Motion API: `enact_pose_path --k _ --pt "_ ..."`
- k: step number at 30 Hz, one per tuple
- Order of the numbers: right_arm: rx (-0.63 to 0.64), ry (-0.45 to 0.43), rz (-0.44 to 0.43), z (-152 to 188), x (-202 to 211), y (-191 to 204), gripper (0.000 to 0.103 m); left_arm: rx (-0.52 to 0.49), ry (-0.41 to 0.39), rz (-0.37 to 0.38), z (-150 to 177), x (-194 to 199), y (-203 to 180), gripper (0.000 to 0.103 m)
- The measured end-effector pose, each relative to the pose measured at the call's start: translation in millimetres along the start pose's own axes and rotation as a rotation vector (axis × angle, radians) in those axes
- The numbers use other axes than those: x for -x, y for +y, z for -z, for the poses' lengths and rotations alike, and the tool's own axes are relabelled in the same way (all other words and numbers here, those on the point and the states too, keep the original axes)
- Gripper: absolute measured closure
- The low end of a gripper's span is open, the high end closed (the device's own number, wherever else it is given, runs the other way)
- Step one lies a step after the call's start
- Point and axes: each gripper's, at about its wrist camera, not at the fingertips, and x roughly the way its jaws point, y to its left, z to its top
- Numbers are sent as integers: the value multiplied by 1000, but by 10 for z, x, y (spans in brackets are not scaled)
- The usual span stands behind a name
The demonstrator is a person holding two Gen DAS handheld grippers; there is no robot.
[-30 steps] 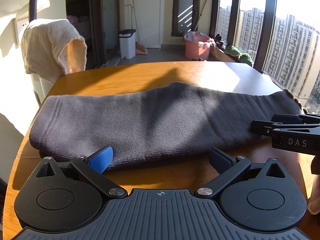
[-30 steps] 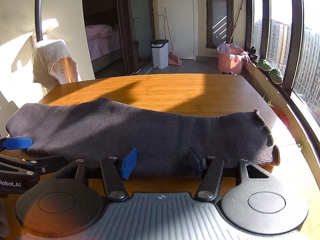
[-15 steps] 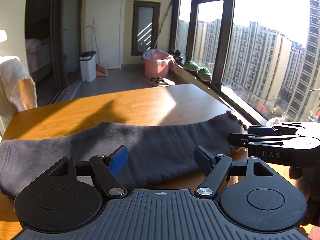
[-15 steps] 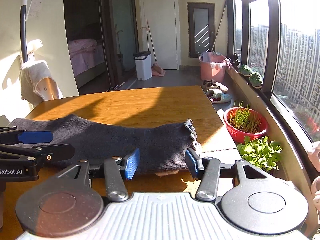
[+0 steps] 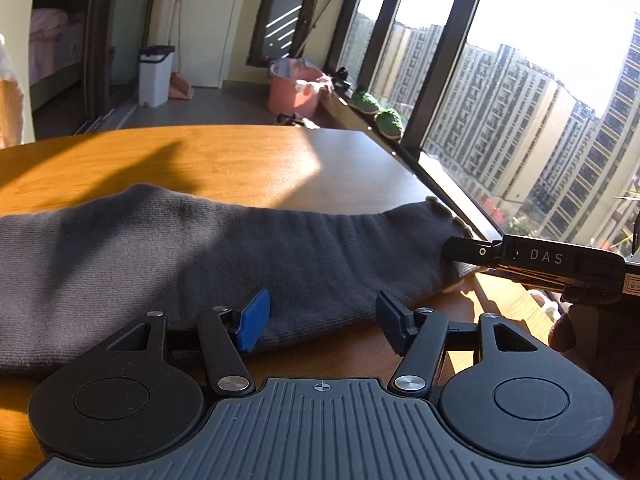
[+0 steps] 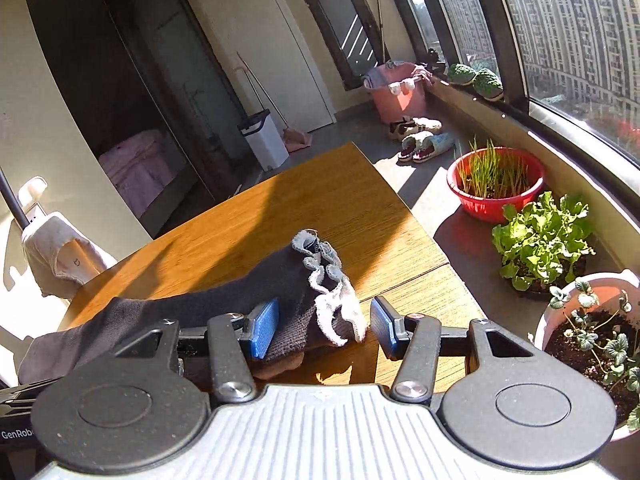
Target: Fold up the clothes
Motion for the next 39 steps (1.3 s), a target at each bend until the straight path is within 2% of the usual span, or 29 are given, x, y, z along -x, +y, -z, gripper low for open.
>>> enact_pose_path --k 1,2,5,6,8,13,15,17,20,25,27,29,31,33,39 --pt "-15 9 -21 -1 -9 -23 64 3 2 0 -4 2 5 38" --pt "-38 22 -47 2 -25 -44 69 -1 1 -1 1 -1 -12 38" --pt "-72 35 -87 4 -53 -65 78 -19 -2 -8 18 -13 -68 31" --pt "-66 31 -91 3 -53 -46 84 -27 -2 -13 26 -18 -90 29" --pt "-22 13 -80 -3 -20 44 87 -43 -3 -22 38 -29 -137 23" --pt "155 -44 -68 43 117 415 89 -35 -5 -21 47 -6 -152 23" --pt "272 -66 -49 97 162 639 89 -3 -10 -8 15 26 -111 28" --pt "387 -75 -24 182 166 843 89 46 -16 17 -62 68 -44 41" --pt "545 -79 -7 346 126 1135 89 66 -38 33 -220 131 -12 52" --pt "625 -77 9 443 43 1318 87 38 -63 71 -458 129 -119 53" --pt "615 -79 -7 418 80 1279 86 10 -46 66 -490 6 -197 53" --pt "574 -77 -40 354 174 1156 80 -30 -13 18 -491 -187 -249 57" --pt "508 -89 -67 283 268 989 62 -42 24 -24 -467 -348 -236 60" --pt "417 -98 -48 185 307 786 61 -46 37 -39 -423 -411 -201 60" --pt "173 -42 79 56 70 388 61 -55 33 -45 -349 -422 -153 59"
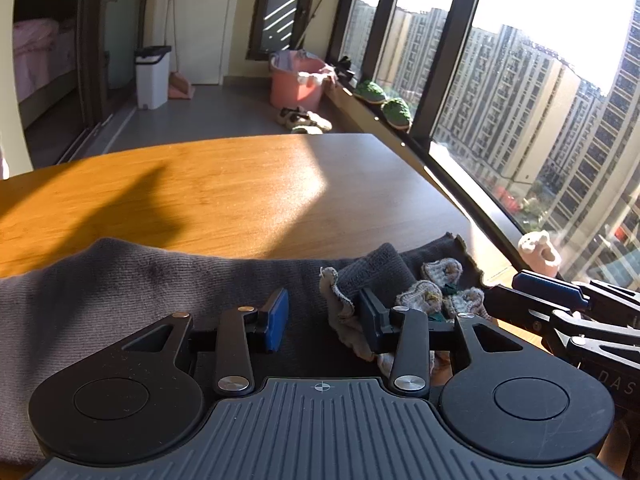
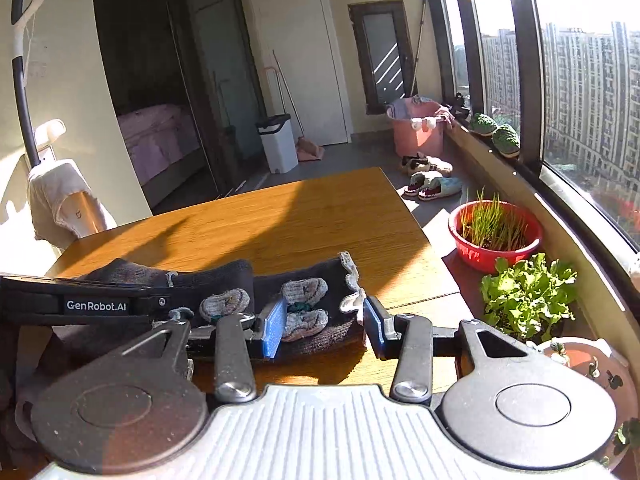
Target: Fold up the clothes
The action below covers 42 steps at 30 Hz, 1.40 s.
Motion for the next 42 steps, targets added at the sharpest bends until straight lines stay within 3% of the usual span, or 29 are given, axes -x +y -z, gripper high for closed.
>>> enact_pose_path --k 3,4,5,6,9,11,14,19,22,24,29,31,32,36,42 --pt "-89 39 -19 71 -87 -146 62 -3 -1 5 11 11 10 58" --pt "-99 45 -38 69 -112 -164 67 -4 -2 7 18 16 14 58" --pt "-105 50 -58 62 -137 -176 74 -4 -3 8 20 15 15 58" --pt "-114 49 -83 53 -142 -183 92 -3 -5 8 20 16 25 58" --pt "-91 2 -144 8 -40 -78 92 6 -9 13 19 18 41 58" --pt "-13 -24 -201 -13 89 138 95 18 -12 27 22 22 80 58" --pt "129 3 -237 60 140 529 96 52 -12 64 14 32 172 58" --pt "353 -10 -124 303 44 985 96 154 -76 59 -112 275 376 60" --pt "422 -22 -80 337 53 1137 95 136 -117 68 -188 453 360 46" --pt "421 -24 -80 342 73 1147 94 81 -113 70 -231 460 225 44" --pt "242 -21 -183 238 264 810 88 -21 -13 -19 -146 71 -20 49" --pt "121 -21 -225 183 326 591 63 -27 -7 -35 -79 -4 2 47" --pt "64 -17 -221 173 295 509 61 -28 -22 -30 -62 2 31 46" --pt "-118 14 -198 180 83 267 58 10 -18 -10 -87 4 116 45" --pt "-249 85 -297 244 -174 190 58 16 -24 -3 -38 25 144 44"
